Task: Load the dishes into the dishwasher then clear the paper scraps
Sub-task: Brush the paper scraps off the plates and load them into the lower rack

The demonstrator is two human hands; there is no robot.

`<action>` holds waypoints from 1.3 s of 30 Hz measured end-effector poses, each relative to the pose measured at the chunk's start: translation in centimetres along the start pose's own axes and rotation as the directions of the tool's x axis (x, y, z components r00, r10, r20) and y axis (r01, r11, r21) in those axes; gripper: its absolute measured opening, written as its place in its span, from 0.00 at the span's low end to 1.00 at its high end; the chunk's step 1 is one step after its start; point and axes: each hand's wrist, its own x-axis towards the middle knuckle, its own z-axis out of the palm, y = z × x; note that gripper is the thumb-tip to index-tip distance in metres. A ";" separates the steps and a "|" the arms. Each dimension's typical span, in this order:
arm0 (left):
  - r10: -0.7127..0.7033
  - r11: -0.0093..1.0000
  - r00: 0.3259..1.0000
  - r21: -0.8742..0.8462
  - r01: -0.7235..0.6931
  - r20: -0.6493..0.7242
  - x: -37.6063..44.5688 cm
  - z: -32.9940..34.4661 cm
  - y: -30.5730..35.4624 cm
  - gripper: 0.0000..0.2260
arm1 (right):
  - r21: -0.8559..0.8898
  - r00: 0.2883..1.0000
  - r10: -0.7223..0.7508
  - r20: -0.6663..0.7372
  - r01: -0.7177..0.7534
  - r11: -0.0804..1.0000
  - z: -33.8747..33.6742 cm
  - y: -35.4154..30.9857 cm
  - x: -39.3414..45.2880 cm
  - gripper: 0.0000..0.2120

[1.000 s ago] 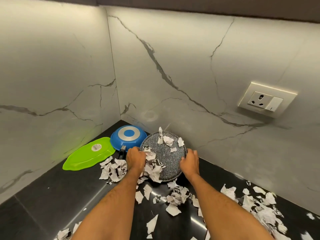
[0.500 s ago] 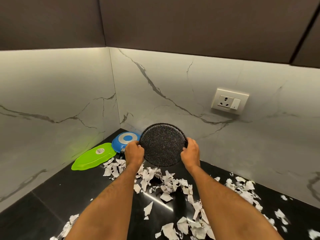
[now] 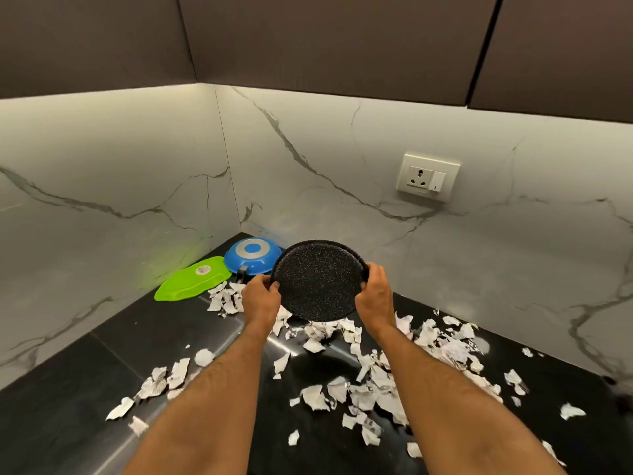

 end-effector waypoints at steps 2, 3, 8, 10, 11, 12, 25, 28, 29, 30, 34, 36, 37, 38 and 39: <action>-0.024 0.999 1.000 -0.026 0.024 0.007 -1.9 -0.1 -0.4 0.07 | -0.002 1.000 -0.015 0.019 0.015 1.000 -1.1 0.4 -1.3 0.16; -0.026 0.999 1.000 -0.031 0.027 0.014 -2.9 -0.3 -0.7 0.07 | -0.003 1.000 -0.018 0.025 0.018 1.000 -1.6 0.6 -2.1 0.16; -0.022 1.000 0.999 0.015 0.021 0.026 -7.1 -1.8 -1.4 0.08 | -0.004 0.999 -0.027 0.043 0.028 1.000 -4.3 0.2 -6.1 0.19; -0.009 1.000 0.999 0.017 0.009 0.035 -8.5 -2.7 -1.3 0.08 | -0.009 0.999 -0.032 0.021 0.032 0.999 -5.3 -0.3 -7.8 0.19; 0.002 1.000 0.999 0.011 -0.002 0.042 -9.4 -3.3 -1.2 0.08 | -0.014 0.999 -0.034 0.006 0.034 0.999 -5.8 -0.7 -8.9 0.20; 0.013 1.000 0.999 0.005 -0.013 0.046 -10.1 -3.8 -1.2 0.08 | -0.023 0.999 -0.033 -0.007 0.033 0.999 -6.3 -1.0 -9.9 0.20; 0.154 0.988 0.953 -0.023 -0.153 0.261 -24.2 -11.8 -6.8 0.09 | -0.082 0.985 0.144 -0.099 -0.152 0.985 -13.4 -6.0 -31.3 0.20; 0.133 0.991 0.942 -0.013 -0.136 0.308 -28.1 -13.1 -8.2 0.08 | -0.100 0.973 0.220 -0.073 -0.227 0.969 -15.0 -6.2 -36.5 0.19; 0.121 0.992 0.941 -0.013 -0.123 0.317 -29.4 -13.3 -8.5 0.07 | -0.107 0.970 0.233 -0.074 -0.240 0.965 -15.6 -6.2 -38.0 0.19; 0.113 0.993 0.940 -0.014 -0.115 0.321 -30.5 -13.4 -8.7 0.07 | -0.105 0.967 0.244 -0.074 -0.251 0.962 -16.1 -6.0 -39.3 0.19; 0.099 0.994 0.919 -0.006 -0.105 0.382 -35.6 -13.0 -9.7 0.06 | -0.094 0.938 0.336 -0.080 -0.343 0.935 -18.9 -4.6 -45.1 0.20; 0.096 0.994 0.901 0.010 -0.110 0.423 -38.1 -12.3 -10.1 0.05 | -0.088 0.922 0.380 -0.079 -0.386 0.918 -20.2 -3.6 -47.9 0.20; 0.098 0.993 0.892 0.020 -0.119 0.440 -39.3 -11.8 -10.4 0.05 | -0.088 0.912 0.401 -0.080 -0.407 0.909 -20.9 -3.0 -49.3 0.20; 0.104 0.991 0.880 0.029 -0.132 0.463 -40.9 -11.0 -10.8 0.04 | -0.085 0.899 0.429 -0.092 -0.436 0.896 -21.7 -2.3 -50.8 0.19; 0.105 0.989 0.869 0.040 -0.142 0.484 -42.3 -10.3 -11.1 0.05 | -0.081 0.885 0.454 -0.105 -0.463 0.883 -22.4 -1.6 -52.2 0.18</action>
